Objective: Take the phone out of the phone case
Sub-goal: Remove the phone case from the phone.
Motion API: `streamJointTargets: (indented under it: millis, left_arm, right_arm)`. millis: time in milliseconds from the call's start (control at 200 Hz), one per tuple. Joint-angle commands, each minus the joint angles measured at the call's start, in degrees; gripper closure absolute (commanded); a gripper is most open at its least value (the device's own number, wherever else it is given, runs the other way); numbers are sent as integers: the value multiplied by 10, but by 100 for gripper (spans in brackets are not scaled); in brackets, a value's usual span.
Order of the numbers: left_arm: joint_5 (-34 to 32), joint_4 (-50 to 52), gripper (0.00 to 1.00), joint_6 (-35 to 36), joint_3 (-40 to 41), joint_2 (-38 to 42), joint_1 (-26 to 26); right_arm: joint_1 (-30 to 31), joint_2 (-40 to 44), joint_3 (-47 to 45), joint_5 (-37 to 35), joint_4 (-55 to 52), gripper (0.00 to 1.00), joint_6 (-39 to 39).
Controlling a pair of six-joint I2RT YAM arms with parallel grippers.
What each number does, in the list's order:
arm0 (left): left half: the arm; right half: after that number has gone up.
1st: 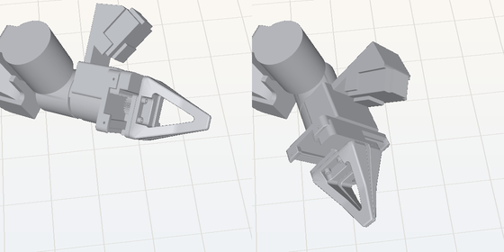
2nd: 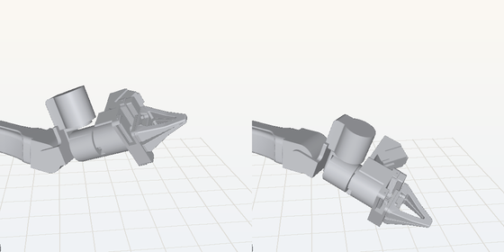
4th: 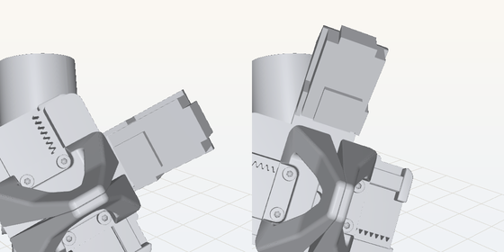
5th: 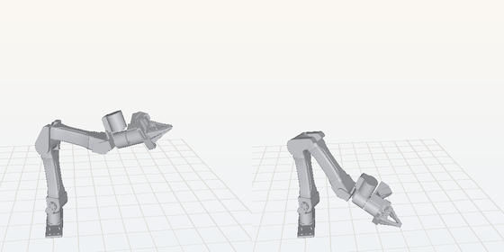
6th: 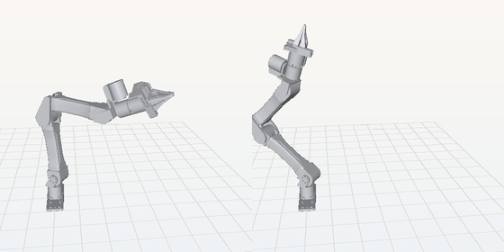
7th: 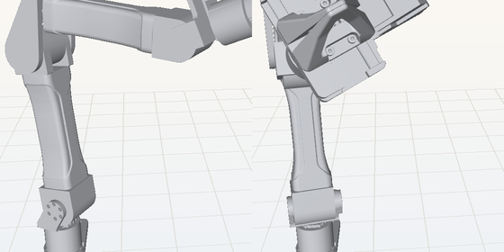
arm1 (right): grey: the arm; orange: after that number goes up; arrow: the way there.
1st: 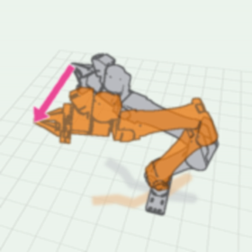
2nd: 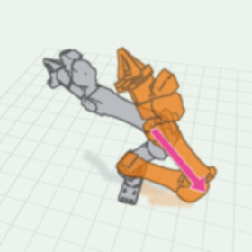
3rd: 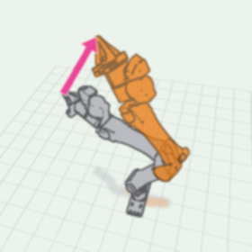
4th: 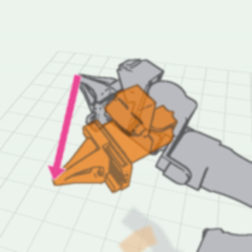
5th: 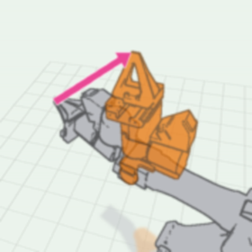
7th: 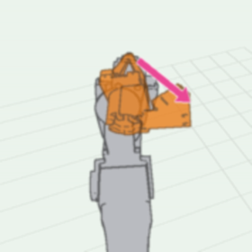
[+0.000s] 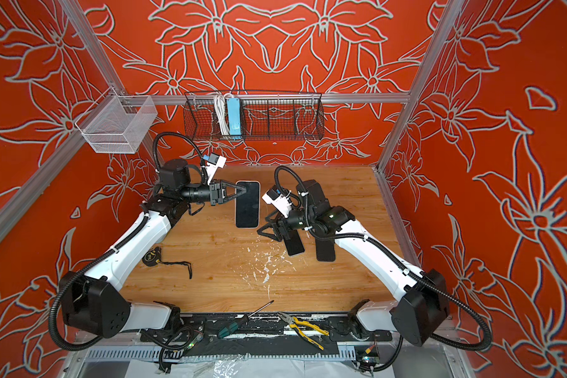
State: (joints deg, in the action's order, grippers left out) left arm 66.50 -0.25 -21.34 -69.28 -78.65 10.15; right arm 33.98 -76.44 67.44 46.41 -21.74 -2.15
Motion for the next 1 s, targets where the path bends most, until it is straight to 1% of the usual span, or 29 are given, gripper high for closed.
streamJointTargets:
  millis: [0, 185, 360, 585, 996]
  left_arm:
    - [30, -15, 100, 17, -14, 13, -2]
    - [42, -17, 100, 15, -10, 18, -2]
    - [50, -26, 100, 6, -5, 17, -1]
    - [55, -26, 100, 11, -6, 14, -1]
    - [68, -29, 100, 7, -9, 3, -1]
  right_arm:
    - [-2, -14, 23, 29, -2, 31, -38]
    - [-1, -27, 29, 47, 20, 34, -38]
    - [3, -35, 31, 61, 18, 37, -42]
    - [20, -41, 32, 66, 12, 52, -46]
    - [43, -33, 32, 59, 6, 71, -46]
